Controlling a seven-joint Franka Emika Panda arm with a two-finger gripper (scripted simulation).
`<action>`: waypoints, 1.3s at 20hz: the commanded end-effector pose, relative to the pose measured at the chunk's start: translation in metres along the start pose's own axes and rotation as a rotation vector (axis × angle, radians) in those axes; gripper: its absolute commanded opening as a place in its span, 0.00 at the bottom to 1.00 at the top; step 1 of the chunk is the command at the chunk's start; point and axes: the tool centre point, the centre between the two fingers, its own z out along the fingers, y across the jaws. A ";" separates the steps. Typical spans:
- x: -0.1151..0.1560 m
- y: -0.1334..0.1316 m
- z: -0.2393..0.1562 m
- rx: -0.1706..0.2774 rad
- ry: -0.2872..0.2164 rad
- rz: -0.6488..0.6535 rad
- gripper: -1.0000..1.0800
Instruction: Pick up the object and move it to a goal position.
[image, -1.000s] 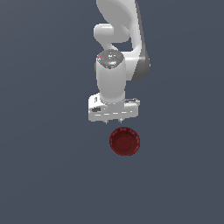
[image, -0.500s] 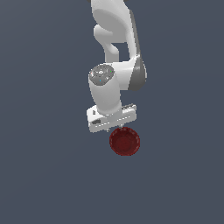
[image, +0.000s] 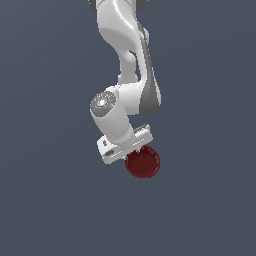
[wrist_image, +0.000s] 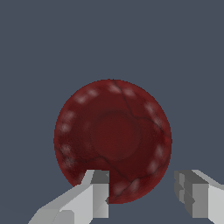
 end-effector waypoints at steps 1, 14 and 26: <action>0.004 0.003 0.006 0.033 0.015 -0.041 0.62; 0.021 0.020 0.031 0.184 0.135 -0.229 0.62; 0.029 0.030 0.036 0.240 0.215 -0.306 0.62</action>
